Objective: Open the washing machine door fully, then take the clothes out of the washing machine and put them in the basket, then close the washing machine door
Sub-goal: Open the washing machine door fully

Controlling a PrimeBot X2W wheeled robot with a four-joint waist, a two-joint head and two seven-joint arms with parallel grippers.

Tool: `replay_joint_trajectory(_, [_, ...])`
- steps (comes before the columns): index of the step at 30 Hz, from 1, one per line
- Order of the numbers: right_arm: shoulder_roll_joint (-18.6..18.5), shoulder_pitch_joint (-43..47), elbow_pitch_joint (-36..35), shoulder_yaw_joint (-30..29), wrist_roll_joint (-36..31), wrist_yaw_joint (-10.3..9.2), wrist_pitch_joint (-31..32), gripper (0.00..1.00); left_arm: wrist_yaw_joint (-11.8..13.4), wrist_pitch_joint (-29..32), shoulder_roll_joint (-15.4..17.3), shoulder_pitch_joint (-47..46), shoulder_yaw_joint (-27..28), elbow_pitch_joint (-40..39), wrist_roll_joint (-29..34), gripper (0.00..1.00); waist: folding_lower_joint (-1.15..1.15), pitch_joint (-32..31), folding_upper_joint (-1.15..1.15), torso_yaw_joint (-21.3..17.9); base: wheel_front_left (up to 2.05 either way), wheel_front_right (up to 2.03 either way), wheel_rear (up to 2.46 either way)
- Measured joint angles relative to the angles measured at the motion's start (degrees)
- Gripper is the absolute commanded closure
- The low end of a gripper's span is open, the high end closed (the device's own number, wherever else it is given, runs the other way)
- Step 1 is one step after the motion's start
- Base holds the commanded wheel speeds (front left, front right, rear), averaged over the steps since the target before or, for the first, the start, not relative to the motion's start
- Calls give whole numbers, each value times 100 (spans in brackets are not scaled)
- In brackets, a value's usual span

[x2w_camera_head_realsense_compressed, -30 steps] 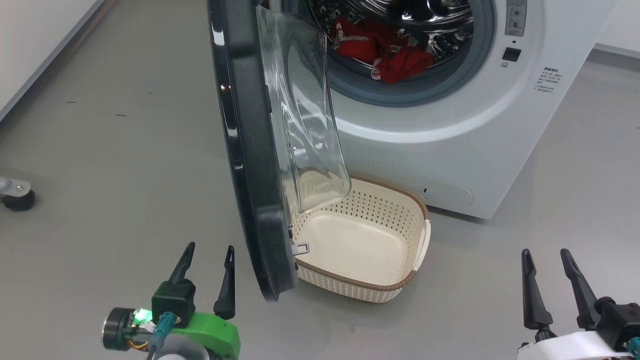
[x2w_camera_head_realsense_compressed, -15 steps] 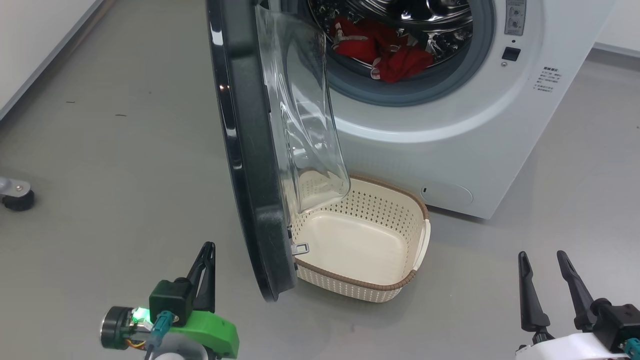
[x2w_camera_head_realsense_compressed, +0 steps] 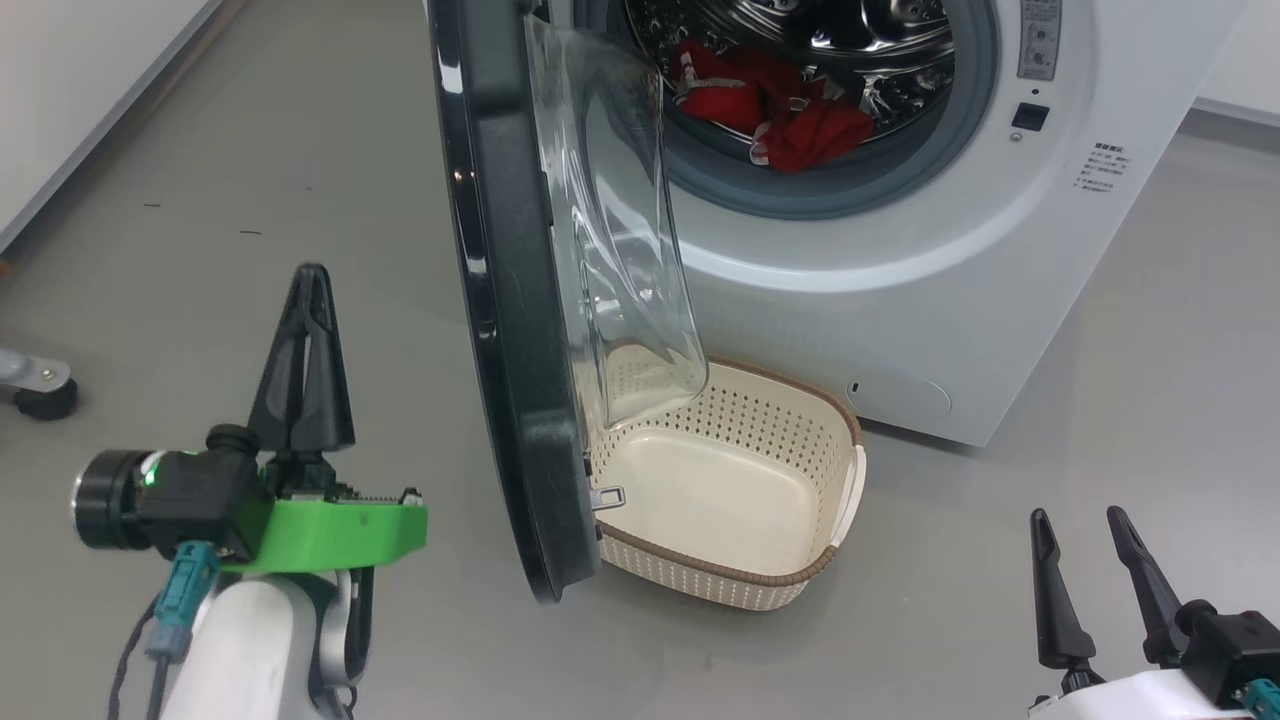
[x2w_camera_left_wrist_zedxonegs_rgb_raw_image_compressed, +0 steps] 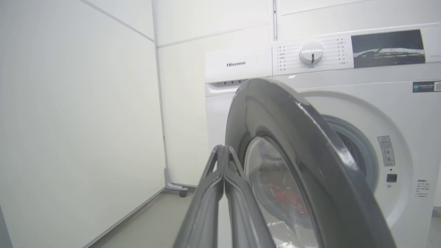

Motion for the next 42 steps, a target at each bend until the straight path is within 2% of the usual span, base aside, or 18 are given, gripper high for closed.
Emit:
replay_joint_trajectory(8, [7,3,25,-8,-42,33,0,0,0,-27,-1,-400,-148,-1359,131,100,0,-44,0,14,0,0,0])
replay_joint_trajectory(13, [19,5,55,33,-52,47,0,0,-13,-27,2,-463,-671,-1918,113,100,0,-94,0,-27,0,0,0])
replay_joint_trajectory(18, [25,7,55,35,-54,77,0,0,-272,-27,4,-452,-1379,-2195,-63,100,0,-106,0,-71,0,0,0])
replay_joint_trajectory(26, [30,10,55,33,-88,79,0,0,-742,1,30,305,-2469,-1486,-204,100,0,-82,0,-131,0,0,0])
replay_joint_trajectory(29, [32,10,55,31,-88,82,0,0,-914,213,53,575,-2735,-1150,-286,100,0,-62,0,-150,0,0,0])
replay_joint_trajectory(34, [33,10,54,25,-89,83,0,0,-938,506,134,832,-2788,-670,-304,100,0,-24,0,-153,0,0,0])
replay_joint_trajectory(42, [33,9,55,14,-90,85,0,0,-646,670,199,895,-2414,-122,-341,100,0,26,0,-149,0,0,0])
